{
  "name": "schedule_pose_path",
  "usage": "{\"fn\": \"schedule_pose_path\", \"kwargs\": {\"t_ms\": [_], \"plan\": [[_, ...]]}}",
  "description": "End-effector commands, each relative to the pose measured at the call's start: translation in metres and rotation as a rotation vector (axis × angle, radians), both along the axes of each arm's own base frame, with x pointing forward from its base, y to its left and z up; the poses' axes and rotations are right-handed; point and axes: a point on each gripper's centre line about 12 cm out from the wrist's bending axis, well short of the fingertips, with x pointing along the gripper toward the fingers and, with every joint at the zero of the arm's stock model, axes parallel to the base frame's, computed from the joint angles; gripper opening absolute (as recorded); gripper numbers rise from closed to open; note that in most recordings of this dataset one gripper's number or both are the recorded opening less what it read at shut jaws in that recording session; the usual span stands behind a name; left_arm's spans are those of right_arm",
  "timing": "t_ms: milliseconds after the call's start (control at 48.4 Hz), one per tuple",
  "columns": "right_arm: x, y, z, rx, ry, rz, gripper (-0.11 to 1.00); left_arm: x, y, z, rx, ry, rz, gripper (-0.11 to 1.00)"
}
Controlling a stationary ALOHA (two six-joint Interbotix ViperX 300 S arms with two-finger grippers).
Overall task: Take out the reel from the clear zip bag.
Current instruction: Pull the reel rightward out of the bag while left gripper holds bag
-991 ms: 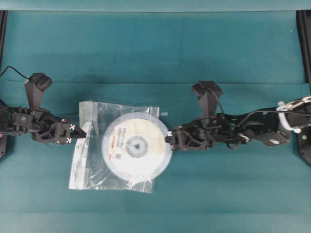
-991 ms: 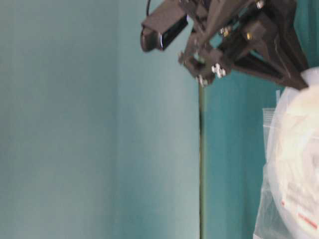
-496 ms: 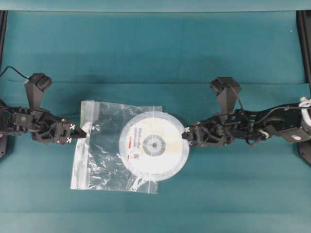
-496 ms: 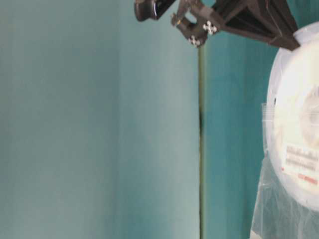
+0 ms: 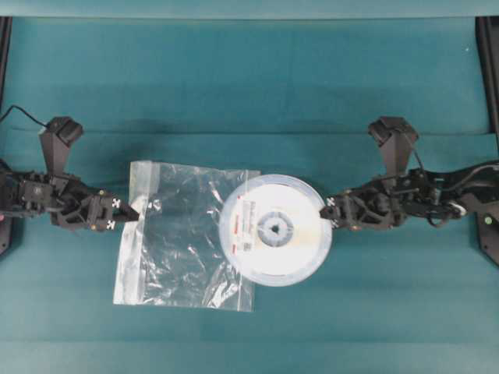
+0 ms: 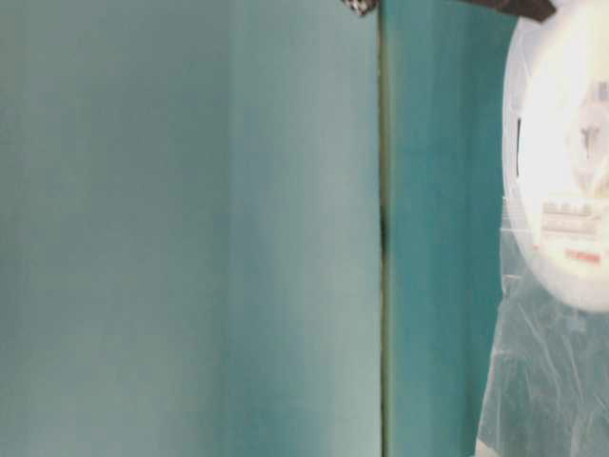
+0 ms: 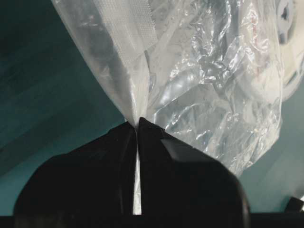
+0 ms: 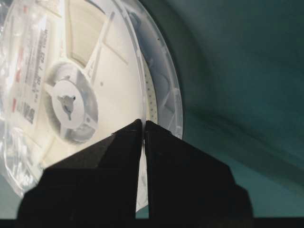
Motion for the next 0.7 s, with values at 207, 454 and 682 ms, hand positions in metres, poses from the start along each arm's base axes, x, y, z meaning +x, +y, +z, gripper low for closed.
{"fn": "schedule_pose_path", "kwargs": {"t_ms": [207, 454, 682], "plan": [[-0.025, -0.003, 0.010, 0.015, -0.019, -0.017, 0.04, 0.005, 0.000, 0.005, 0.001, -0.025, 0.000, 0.01], [-0.048, -0.004, 0.014, 0.035, -0.011, -0.019, 0.04, 0.004, 0.000, 0.004, 0.001, -0.009, 0.000, 0.01], [-0.070, -0.003, 0.018, 0.052, -0.019, -0.017, 0.04, 0.003, 0.000, 0.006, -0.002, -0.014, 0.002, 0.01]]}}
